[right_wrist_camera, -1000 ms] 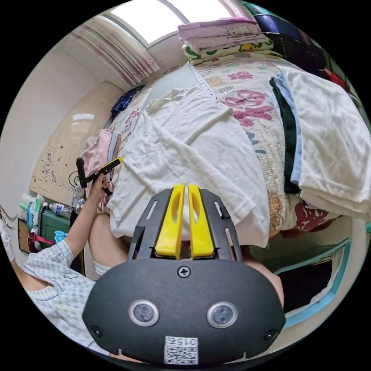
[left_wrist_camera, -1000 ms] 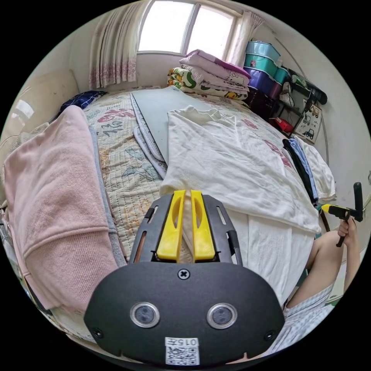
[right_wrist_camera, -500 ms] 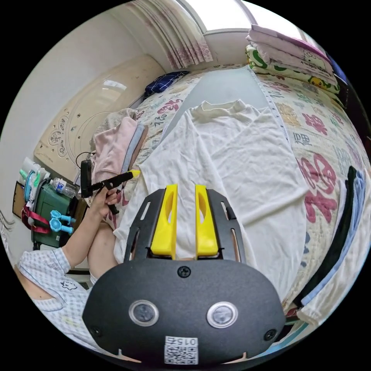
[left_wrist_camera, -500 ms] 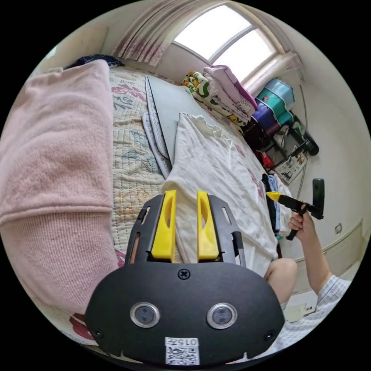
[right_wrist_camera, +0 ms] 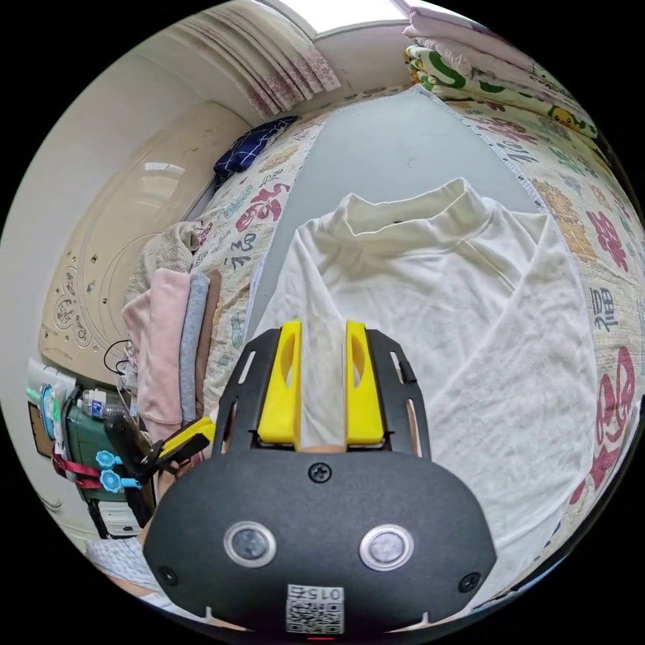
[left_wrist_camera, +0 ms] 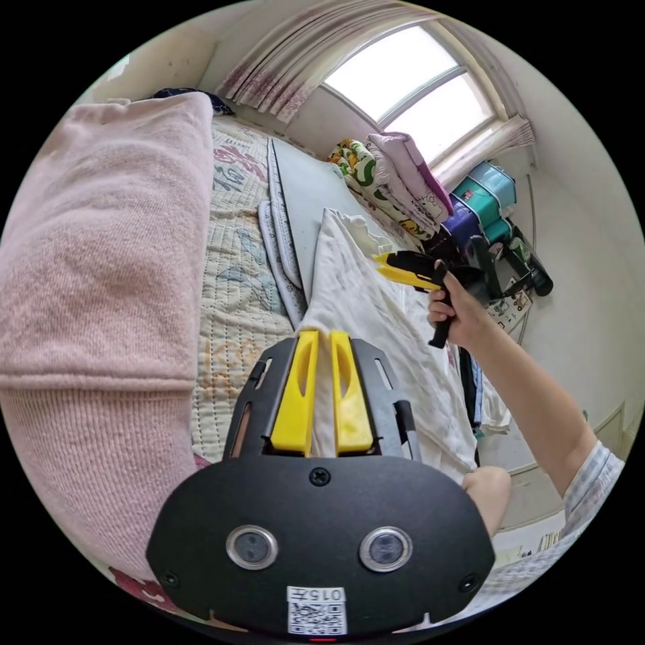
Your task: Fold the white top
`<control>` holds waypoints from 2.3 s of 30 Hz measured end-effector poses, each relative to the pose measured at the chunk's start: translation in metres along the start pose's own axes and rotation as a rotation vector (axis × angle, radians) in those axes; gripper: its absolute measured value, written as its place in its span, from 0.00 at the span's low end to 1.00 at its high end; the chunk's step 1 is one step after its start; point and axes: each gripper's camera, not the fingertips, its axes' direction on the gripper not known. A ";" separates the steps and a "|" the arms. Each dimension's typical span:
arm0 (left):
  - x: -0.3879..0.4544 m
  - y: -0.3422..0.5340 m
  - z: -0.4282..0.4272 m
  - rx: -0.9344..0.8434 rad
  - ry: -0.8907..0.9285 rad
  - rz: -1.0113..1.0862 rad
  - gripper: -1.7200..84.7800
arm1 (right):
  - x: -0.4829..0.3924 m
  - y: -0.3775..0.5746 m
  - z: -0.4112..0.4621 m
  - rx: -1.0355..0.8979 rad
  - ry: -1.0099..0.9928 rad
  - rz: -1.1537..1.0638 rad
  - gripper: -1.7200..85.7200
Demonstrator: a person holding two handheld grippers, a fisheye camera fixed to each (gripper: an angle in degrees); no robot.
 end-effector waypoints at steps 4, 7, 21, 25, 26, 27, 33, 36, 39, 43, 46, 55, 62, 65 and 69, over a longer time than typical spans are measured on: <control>-0.009 -0.004 0.011 -0.041 0.014 0.014 0.03 | 0.016 -0.031 0.047 -0.046 0.001 -0.022 0.12; -0.011 -0.002 0.008 -0.023 0.022 0.037 0.02 | 0.015 -0.047 0.057 0.010 0.121 -0.032 0.04; -0.004 0.008 0.004 0.015 -0.084 0.046 0.02 | 0.043 -0.102 0.109 0.017 0.168 -0.045 0.04; 0.009 0.013 -0.005 0.036 -0.021 0.086 0.02 | 0.088 -0.101 0.055 0.088 0.081 -0.023 0.06; 0.019 0.017 -0.014 0.048 0.000 0.123 0.02 | 0.104 -0.101 0.030 0.114 0.085 -0.030 0.06; 0.027 0.021 -0.019 0.056 0.009 0.153 0.02 | 0.113 -0.100 0.018 0.127 0.094 -0.033 0.06; 0.086 0.021 -0.028 0.105 -0.151 0.374 0.08 | 0.205 -0.091 -0.089 0.263 0.355 -0.118 0.07; 0.110 -0.032 0.008 0.079 -0.118 0.436 0.09 | 0.227 -0.093 -0.101 0.291 0.444 -0.195 0.09; 0.114 -0.114 0.061 0.054 -0.095 0.416 0.11 | 0.231 -0.109 -0.092 0.265 0.394 -0.235 0.14; 0.111 -0.205 0.163 -0.069 -0.222 0.379 0.15 | 0.225 -0.143 -0.080 0.252 0.388 -0.238 0.15; 0.106 -0.235 0.216 -0.109 -0.238 0.343 0.16 | 0.231 -0.168 -0.077 0.242 0.411 -0.196 0.18; 0.094 -0.257 0.274 -0.234 -0.202 0.335 0.04 | 0.219 -0.196 -0.087 0.101 0.269 -0.161 0.04; 0.156 -0.298 0.190 0.005 -0.259 0.362 0.03 | 0.161 -0.194 -0.213 0.338 0.261 -0.113 0.01; 0.201 -0.313 0.143 0.123 -0.235 0.417 0.02 | 0.119 -0.185 -0.279 0.443 0.265 -0.152 0.01; 0.230 -0.295 0.100 0.123 -0.151 0.495 0.02 | 0.084 -0.146 -0.329 0.425 0.244 -0.210 0.01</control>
